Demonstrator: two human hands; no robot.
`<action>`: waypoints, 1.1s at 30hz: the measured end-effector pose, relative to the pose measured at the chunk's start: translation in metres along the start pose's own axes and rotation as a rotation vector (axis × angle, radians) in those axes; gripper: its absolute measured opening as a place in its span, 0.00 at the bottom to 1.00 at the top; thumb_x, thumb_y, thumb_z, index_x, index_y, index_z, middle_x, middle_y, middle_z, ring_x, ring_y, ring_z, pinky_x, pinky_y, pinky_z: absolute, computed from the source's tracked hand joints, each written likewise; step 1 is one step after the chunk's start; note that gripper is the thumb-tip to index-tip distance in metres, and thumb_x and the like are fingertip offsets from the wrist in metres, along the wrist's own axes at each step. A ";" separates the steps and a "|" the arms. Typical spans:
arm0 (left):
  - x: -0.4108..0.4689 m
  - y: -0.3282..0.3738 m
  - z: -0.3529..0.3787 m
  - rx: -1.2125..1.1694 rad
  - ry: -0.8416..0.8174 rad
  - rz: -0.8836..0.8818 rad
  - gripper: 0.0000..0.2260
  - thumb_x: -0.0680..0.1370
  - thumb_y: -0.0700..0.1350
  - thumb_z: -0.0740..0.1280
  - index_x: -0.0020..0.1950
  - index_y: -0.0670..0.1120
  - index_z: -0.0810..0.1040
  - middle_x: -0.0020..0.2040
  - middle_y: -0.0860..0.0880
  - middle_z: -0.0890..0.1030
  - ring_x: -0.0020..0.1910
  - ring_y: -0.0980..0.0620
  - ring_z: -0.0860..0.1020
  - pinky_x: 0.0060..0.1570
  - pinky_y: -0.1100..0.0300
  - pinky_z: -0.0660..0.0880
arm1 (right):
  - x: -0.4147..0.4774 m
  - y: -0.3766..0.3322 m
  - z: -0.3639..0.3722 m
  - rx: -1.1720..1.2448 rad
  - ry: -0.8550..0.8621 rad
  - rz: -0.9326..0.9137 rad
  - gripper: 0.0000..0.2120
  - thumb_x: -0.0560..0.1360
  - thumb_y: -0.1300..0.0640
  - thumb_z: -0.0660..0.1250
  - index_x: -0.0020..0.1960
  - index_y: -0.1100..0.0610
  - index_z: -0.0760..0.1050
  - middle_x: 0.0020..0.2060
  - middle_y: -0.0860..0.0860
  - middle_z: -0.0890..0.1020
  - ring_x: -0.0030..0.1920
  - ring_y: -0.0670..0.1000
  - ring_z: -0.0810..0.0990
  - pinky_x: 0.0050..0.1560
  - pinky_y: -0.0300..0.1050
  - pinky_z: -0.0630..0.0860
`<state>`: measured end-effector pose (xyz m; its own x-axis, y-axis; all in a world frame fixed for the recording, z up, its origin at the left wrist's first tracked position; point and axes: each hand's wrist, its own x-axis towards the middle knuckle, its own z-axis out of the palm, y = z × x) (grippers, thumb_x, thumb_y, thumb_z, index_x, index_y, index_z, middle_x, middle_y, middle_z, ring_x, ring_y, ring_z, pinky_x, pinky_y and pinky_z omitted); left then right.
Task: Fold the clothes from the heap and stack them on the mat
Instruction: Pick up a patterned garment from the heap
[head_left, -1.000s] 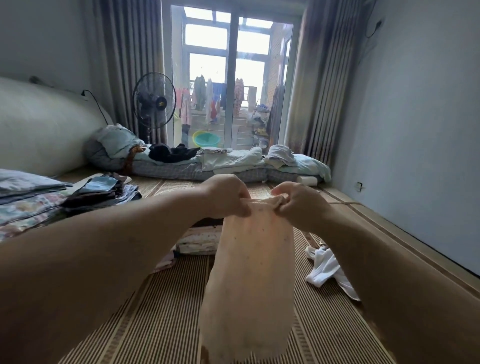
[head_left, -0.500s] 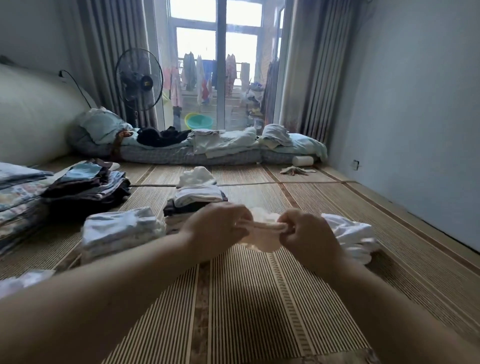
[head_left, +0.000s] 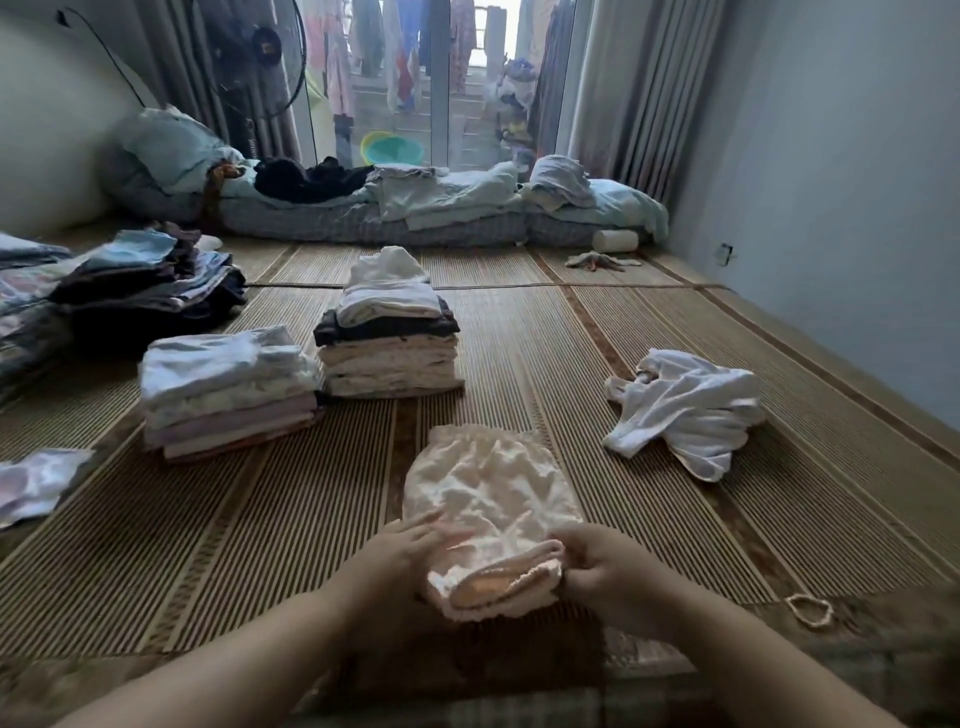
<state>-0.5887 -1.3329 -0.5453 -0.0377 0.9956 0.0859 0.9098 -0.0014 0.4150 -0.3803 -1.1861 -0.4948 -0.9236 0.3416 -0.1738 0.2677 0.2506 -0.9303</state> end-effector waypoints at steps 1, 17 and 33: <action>0.001 -0.004 0.002 -0.087 -0.007 0.016 0.25 0.73 0.57 0.69 0.70 0.59 0.69 0.71 0.61 0.67 0.74 0.62 0.57 0.73 0.65 0.53 | 0.003 -0.006 -0.004 0.100 -0.028 -0.023 0.04 0.68 0.64 0.67 0.43 0.58 0.79 0.36 0.49 0.80 0.40 0.49 0.77 0.43 0.42 0.73; 0.079 -0.022 -0.008 -0.223 0.460 -0.656 0.26 0.73 0.58 0.62 0.71 0.55 0.67 0.68 0.52 0.71 0.65 0.53 0.69 0.62 0.54 0.69 | 0.129 0.009 -0.037 -0.610 0.521 -0.022 0.24 0.77 0.50 0.62 0.73 0.46 0.64 0.70 0.47 0.69 0.70 0.48 0.66 0.69 0.49 0.65; 0.095 -0.031 -0.019 -0.553 0.316 -0.857 0.26 0.71 0.52 0.70 0.68 0.54 0.69 0.48 0.57 0.73 0.41 0.61 0.74 0.34 0.64 0.69 | 0.115 0.022 -0.039 -0.478 0.433 0.608 0.38 0.70 0.37 0.68 0.69 0.59 0.62 0.58 0.56 0.75 0.53 0.53 0.77 0.50 0.47 0.77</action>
<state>-0.6281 -1.2396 -0.5331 -0.7538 0.6149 -0.2316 0.2178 0.5664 0.7949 -0.4701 -1.1054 -0.5227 -0.4255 0.8272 -0.3669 0.8539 0.2328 -0.4655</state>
